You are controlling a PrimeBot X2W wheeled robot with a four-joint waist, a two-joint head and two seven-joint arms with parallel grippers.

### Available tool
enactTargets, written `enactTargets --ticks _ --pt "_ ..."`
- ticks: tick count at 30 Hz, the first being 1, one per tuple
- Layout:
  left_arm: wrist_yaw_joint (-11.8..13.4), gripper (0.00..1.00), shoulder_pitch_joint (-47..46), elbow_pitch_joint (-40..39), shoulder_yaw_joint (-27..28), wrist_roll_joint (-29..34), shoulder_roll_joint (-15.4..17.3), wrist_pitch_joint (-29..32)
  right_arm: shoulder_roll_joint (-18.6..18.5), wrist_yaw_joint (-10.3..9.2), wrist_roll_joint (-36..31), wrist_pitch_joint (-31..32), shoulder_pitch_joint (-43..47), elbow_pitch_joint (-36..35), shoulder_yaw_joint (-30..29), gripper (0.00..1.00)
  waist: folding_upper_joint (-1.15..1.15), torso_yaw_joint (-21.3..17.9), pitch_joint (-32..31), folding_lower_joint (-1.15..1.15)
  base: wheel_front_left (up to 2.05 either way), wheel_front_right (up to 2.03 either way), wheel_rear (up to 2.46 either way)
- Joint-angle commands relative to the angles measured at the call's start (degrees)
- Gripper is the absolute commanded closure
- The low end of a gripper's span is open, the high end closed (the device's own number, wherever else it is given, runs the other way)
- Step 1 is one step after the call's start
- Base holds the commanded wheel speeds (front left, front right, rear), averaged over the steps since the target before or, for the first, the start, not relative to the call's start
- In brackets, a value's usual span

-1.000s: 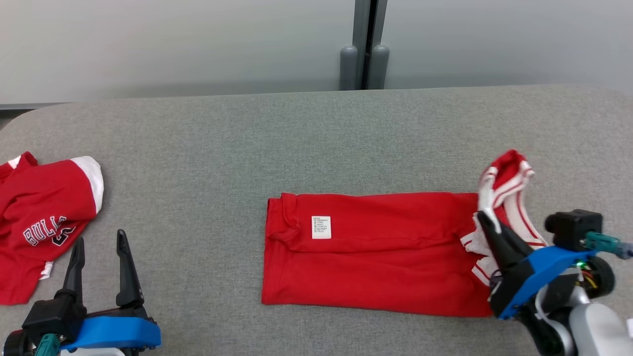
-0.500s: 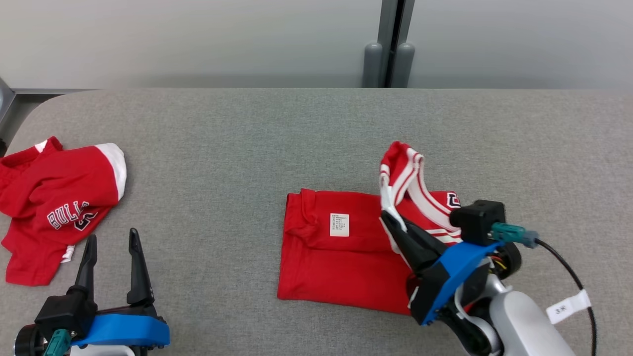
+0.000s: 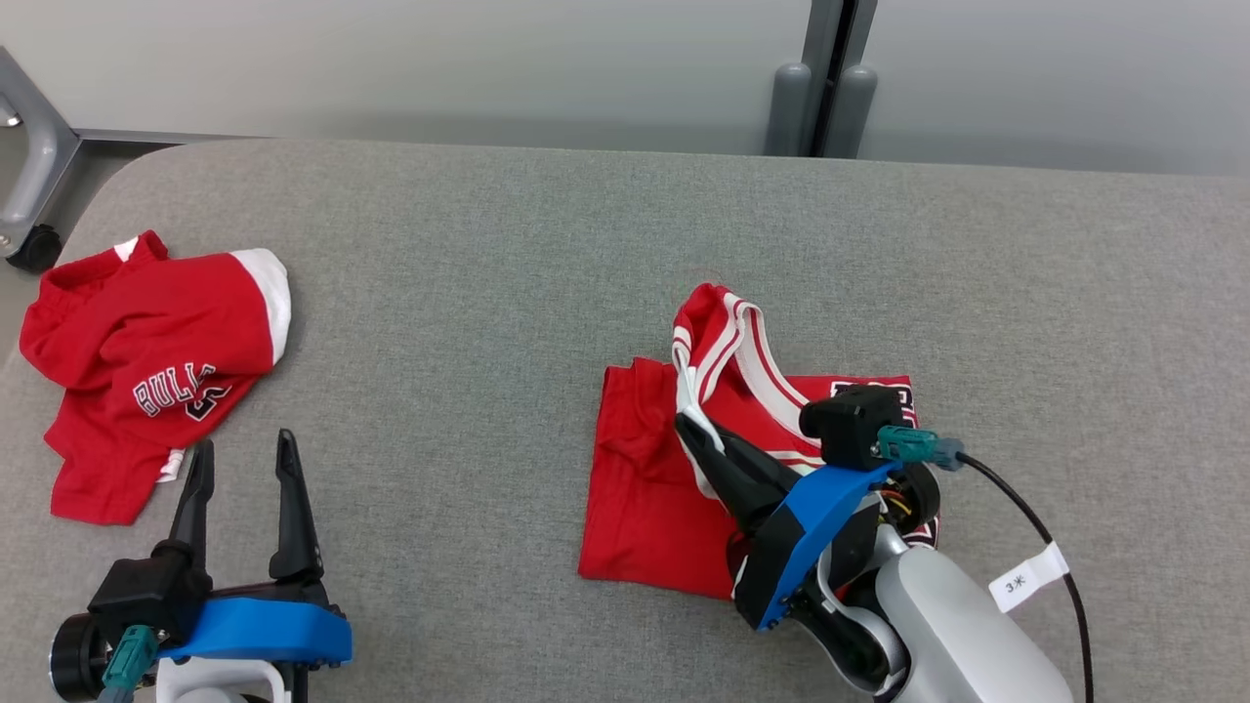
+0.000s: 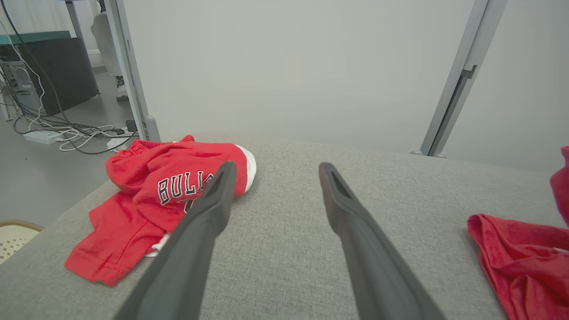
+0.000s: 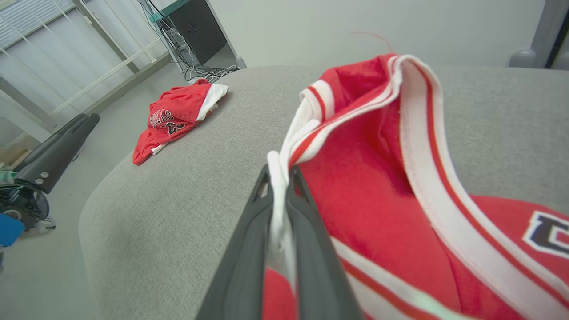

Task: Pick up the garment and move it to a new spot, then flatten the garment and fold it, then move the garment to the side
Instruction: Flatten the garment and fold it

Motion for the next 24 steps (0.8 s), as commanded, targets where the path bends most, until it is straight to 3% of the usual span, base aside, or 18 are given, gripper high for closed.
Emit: enactTargets --ticks 1,3,4,5,6,14,24 --pt "-0.13 0.00 -0.62 0.11 0.07 -0.09 -0.09 -0.27 0.08 0.03 1.19 -0.75 -1.06 0.59 0.88 1.00 0.00 0.21 0.15 0.00 0.00 0.00 0.00" --pt "-0.13 0.00 -0.82 0.22 -0.07 -0.16 -0.09 -0.27 0.08 0.03 2.53 -1.36 -1.54 2.12 2.56 1.00 0.00 0.39 0.28 0.00 0.00 0.00 0.00" --pt "-0.13 0.00 -0.90 0.34 -0.10 -0.20 -0.10 -0.27 0.03 0.03 2.97 -1.86 -1.87 2.92 3.24 0.71 0.00 0.43 0.34 0.00 0.00 0.00 0.00" --pt "-0.13 0.00 -0.96 0.44 -0.14 -0.26 -0.11 -0.27 0.03 0.03 3.45 -2.30 -2.32 3.66 3.84 0.28 0.00 0.44 0.38 0.00 0.00 0.00 0.00" --pt "-0.14 0.00 -1.02 0.55 -0.15 -0.35 -0.11 -0.27 0.03 0.03 3.82 -2.77 -2.71 4.31 4.31 0.00 0.00 0.39 0.40 0.00 0.00 0.00 0.00" --pt "-0.14 0.00 -0.41 0.81 0.33 -0.21 -0.12 -0.27 0.01 0.02 1.44 -9.50 -5.56 6.39 2.80 0.00 0.00 -1.96 -0.67 0.00 0.00 0.00 0.00" --pt "-0.14 0.00 1.26 -0.32 0.81 0.55 -0.10 -0.27 -4.12 0.03 -6.29 -16.85 -1.37 0.80 -10.67 0.00 0.00 -5.66 -2.32 0.00 0.00 0.00 0.00"
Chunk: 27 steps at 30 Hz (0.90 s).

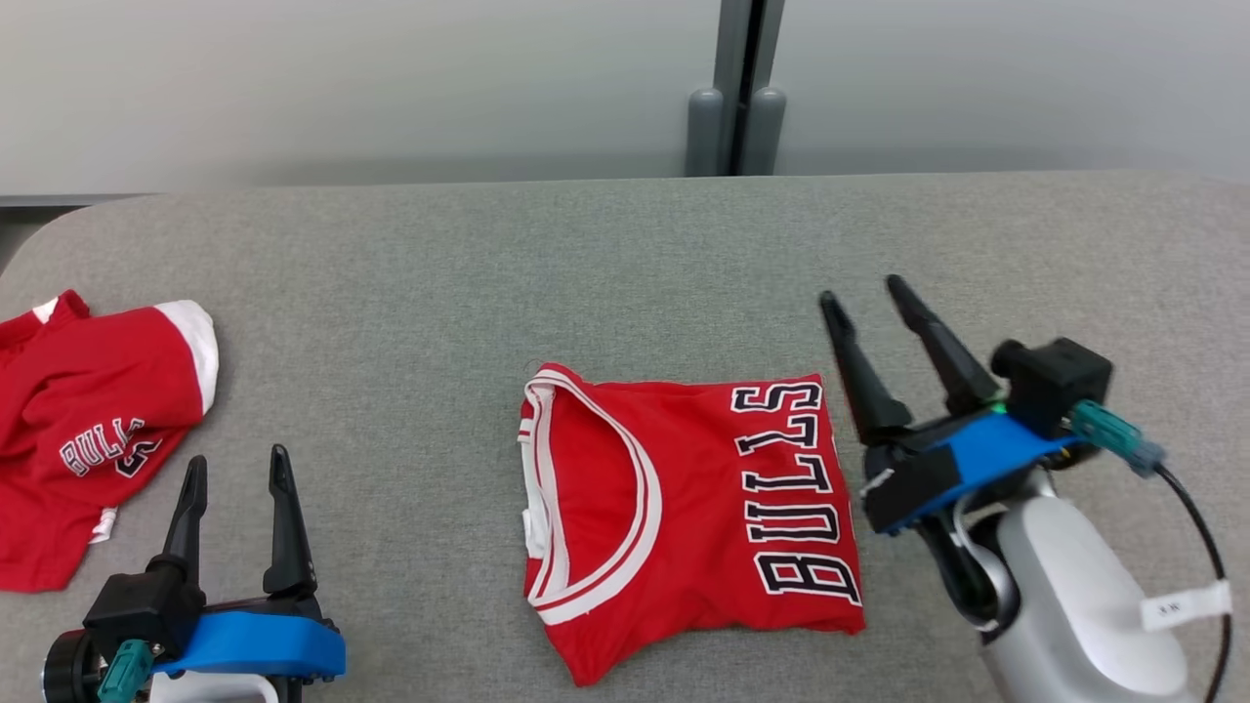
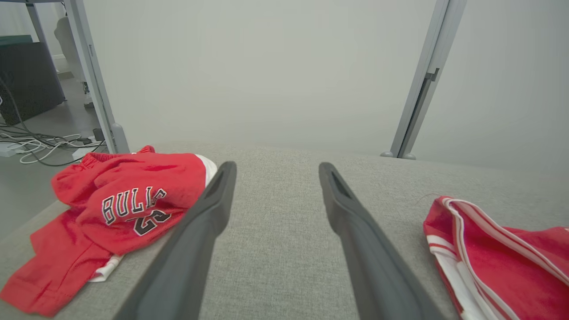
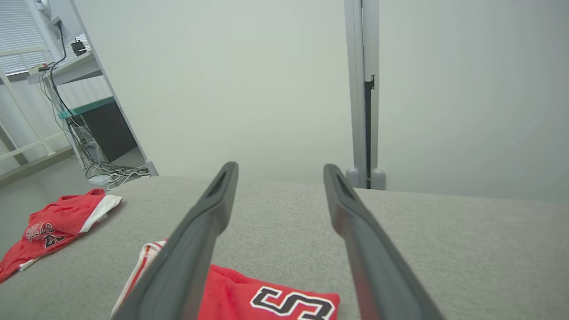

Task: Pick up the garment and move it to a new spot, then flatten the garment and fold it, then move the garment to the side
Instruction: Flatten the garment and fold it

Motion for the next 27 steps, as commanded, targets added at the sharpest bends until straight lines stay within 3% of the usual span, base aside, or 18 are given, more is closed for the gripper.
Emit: enactTargets --ticks 1,11,27 --pt "-0.13 0.00 0.27 -0.40 0.02 0.14 -0.03 -0.27 -0.41 0.01 -1.11 -0.47 1.97 -1.11 -1.68 0.00 0.00 -0.54 -0.33 0.00 0.00 0.00 0.00" --pt "-0.13 0.00 1.86 -0.62 0.04 0.74 0.20 -0.27 1.20 0.01 -7.04 -1.14 13.48 -9.87 -11.97 0.00 0.00 -1.88 -1.69 0.00 0.00 0.00 0.00" --pt "-0.12 0.00 5.20 -0.19 -1.00 1.82 0.92 -0.27 3.85 0.01 -11.74 0.82 23.69 -15.31 -16.67 0.00 0.00 -2.31 -6.45 0.00 0.00 0.00 0.00"
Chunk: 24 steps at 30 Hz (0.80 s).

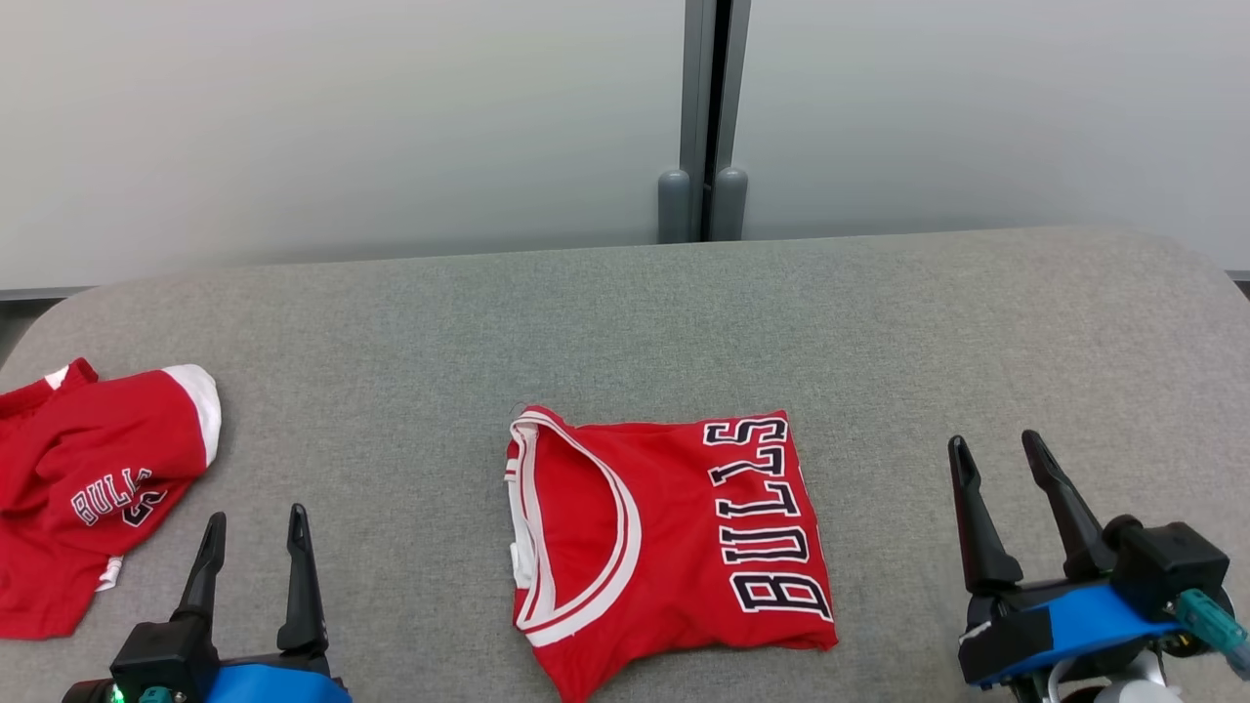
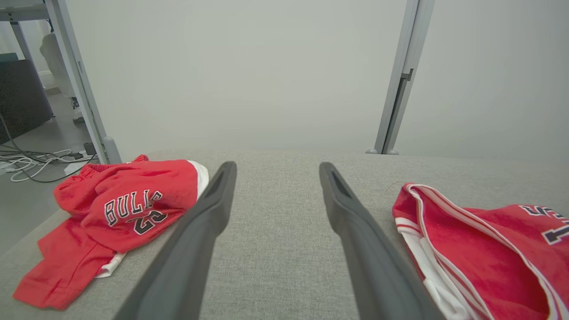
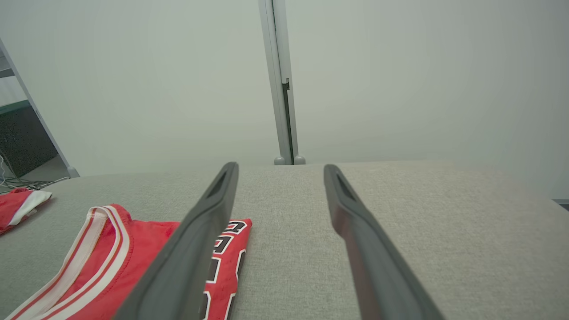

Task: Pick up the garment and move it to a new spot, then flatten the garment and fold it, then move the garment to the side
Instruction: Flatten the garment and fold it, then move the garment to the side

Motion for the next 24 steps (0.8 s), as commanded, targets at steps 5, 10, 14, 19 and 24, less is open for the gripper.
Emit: enactTargets --ticks 5,10,14,19,24 --pt "-0.10 0.00 0.70 0.14 -1.01 0.47 1.28 -0.14 0.31 0.01 -3.07 0.55 2.69 -0.79 -0.84 0.00 0.00 0.00 -0.88 0.00 0.00 0.00 0.00" --pt "0.14 0.00 0.73 -1.06 -1.55 0.81 1.54 1.09 0.35 0.01 -3.18 0.73 3.60 -0.11 -1.11 0.00 0.00 -0.01 -1.12 0.00 0.00 0.00 0.00" --pt "0.14 0.00 0.92 -2.39 -2.18 0.54 1.74 2.06 0.36 0.01 -3.19 0.62 3.52 0.72 -1.12 0.00 0.00 0.10 -1.08 0.00 0.00 0.00 0.00" --pt "0.12 0.00 0.98 -3.73 -2.78 0.02 2.18 3.61 0.36 0.01 -3.21 0.31 3.09 2.30 -1.15 0.00 0.00 0.39 -0.99 0.00 0.00 0.00 0.00" --pt "0.12 0.00 1.17 -4.48 -2.95 -0.45 2.44 4.59 0.35 0.01 -3.28 0.07 2.62 3.17 -1.06 0.00 0.00 0.48 -0.77 0.00 0.00 0.00 0.00"
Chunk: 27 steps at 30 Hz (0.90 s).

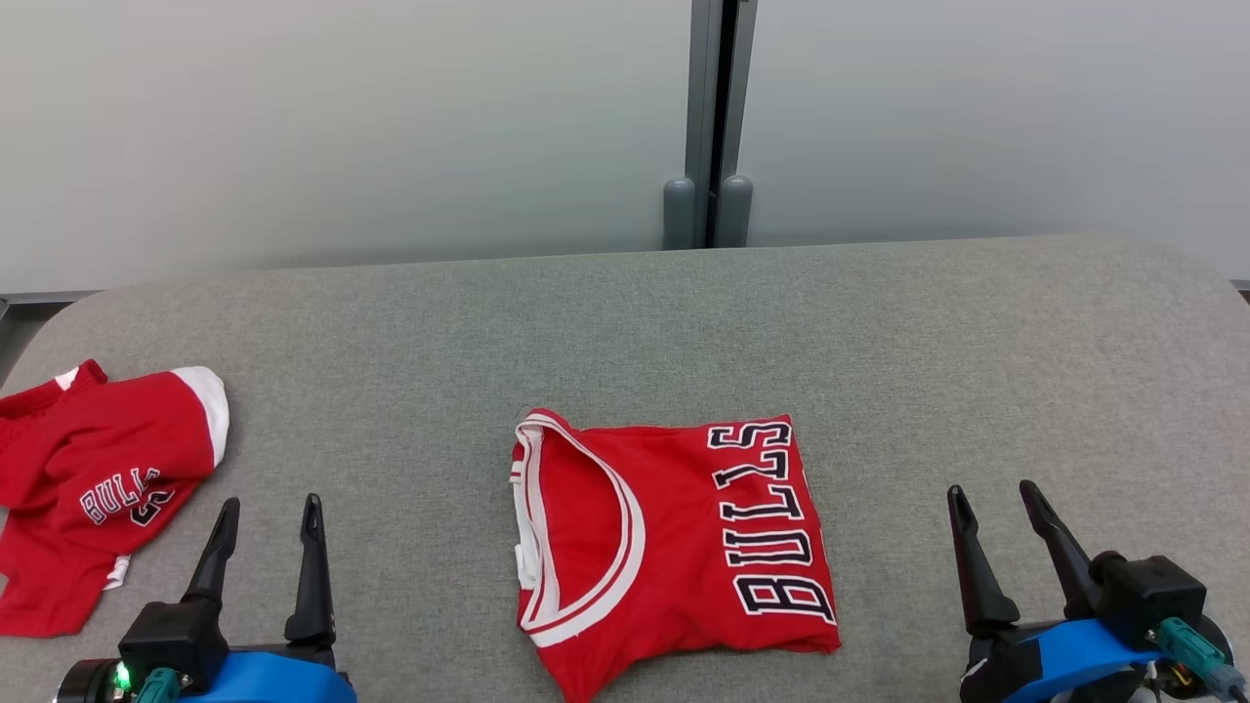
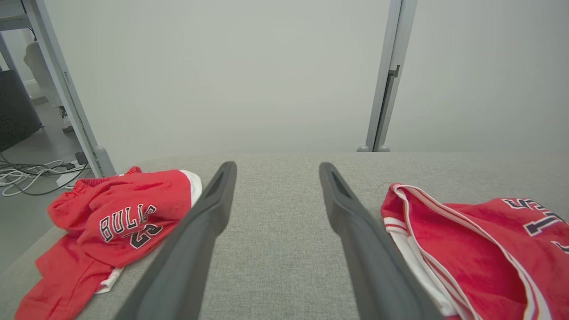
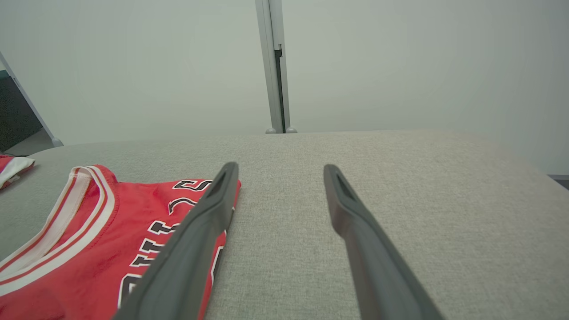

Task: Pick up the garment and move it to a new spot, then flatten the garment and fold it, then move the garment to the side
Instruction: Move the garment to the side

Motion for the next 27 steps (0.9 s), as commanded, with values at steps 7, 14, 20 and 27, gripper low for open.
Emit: enactTargets --ticks 7,14,20,27 --pt "0.37 0.00 0.79 -1.20 -0.25 -0.78 0.49 0.63 0.04 0.01 -0.63 -0.14 -0.72 1.27 -0.10 0.00 0.00 0.12 0.21 0.00 0.00 0.00 0.00" --pt "0.91 0.00 0.36 -1.75 -0.10 -1.33 0.76 0.57 0.02 0.01 -1.37 1.27 -4.27 2.73 2.04 0.00 0.00 0.16 1.13 0.00 0.00 0.00 0.00" --pt "1.08 0.00 -1.76 -1.43 -0.40 -1.86 1.06 0.17 0.01 0.01 -0.04 3.11 -12.00 5.74 6.02 0.00 0.00 1.01 2.99 0.00 0.00 0.00 0.00" --pt "1.38 0.00 -3.11 -0.27 -1.17 -2.37 0.68 -0.73 -0.01 0.01 -0.17 7.11 -17.49 13.57 7.99 0.00 0.00 2.73 4.57 0.00 0.00 0.00 0.00"
